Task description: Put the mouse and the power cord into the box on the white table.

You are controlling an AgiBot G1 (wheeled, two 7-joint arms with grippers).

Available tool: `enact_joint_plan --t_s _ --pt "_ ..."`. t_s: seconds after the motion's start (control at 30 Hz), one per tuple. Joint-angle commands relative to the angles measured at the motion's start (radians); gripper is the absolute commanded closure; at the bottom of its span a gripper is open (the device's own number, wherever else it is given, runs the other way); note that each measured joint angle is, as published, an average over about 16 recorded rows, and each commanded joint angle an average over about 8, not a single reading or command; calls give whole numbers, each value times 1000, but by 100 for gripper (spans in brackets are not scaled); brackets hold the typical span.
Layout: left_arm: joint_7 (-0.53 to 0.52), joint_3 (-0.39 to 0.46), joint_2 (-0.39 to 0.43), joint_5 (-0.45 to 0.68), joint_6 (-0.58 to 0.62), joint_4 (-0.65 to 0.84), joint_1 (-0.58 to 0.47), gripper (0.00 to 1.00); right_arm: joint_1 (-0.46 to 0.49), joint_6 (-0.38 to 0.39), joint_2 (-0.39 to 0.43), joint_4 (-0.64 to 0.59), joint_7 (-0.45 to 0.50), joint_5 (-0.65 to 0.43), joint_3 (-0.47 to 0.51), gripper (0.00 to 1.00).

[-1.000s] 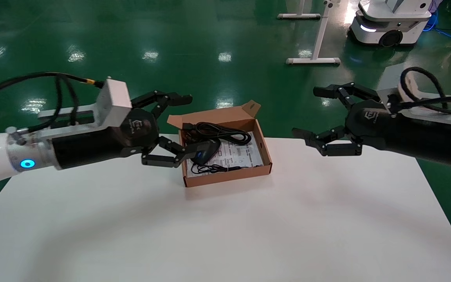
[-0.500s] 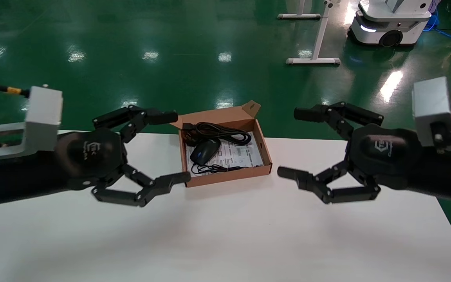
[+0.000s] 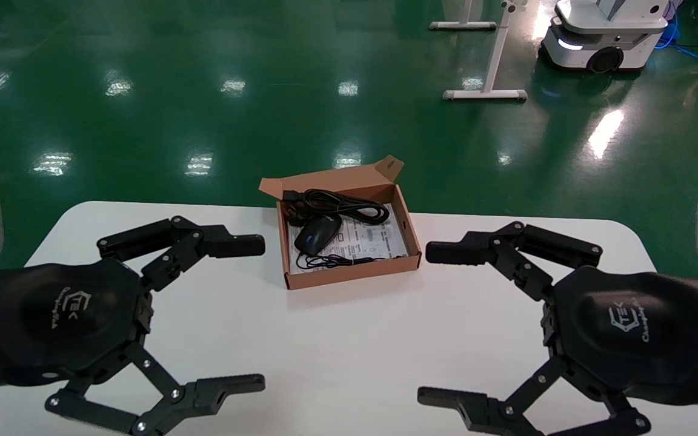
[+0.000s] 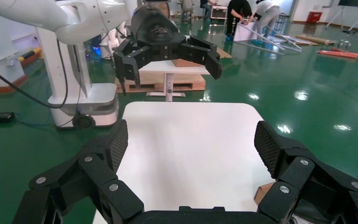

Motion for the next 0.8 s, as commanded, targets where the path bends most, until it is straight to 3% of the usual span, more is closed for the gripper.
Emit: enact_joint_plan --t_s 0.03,0.8 --pt "-6 -5 -8 -8 5 -13 8 0 -8 -5 5 14 5 9 4 0" --pt "7 7 10 10 -7 18 -9 0 11 7 -6 -19 -6 -12 -6 0"
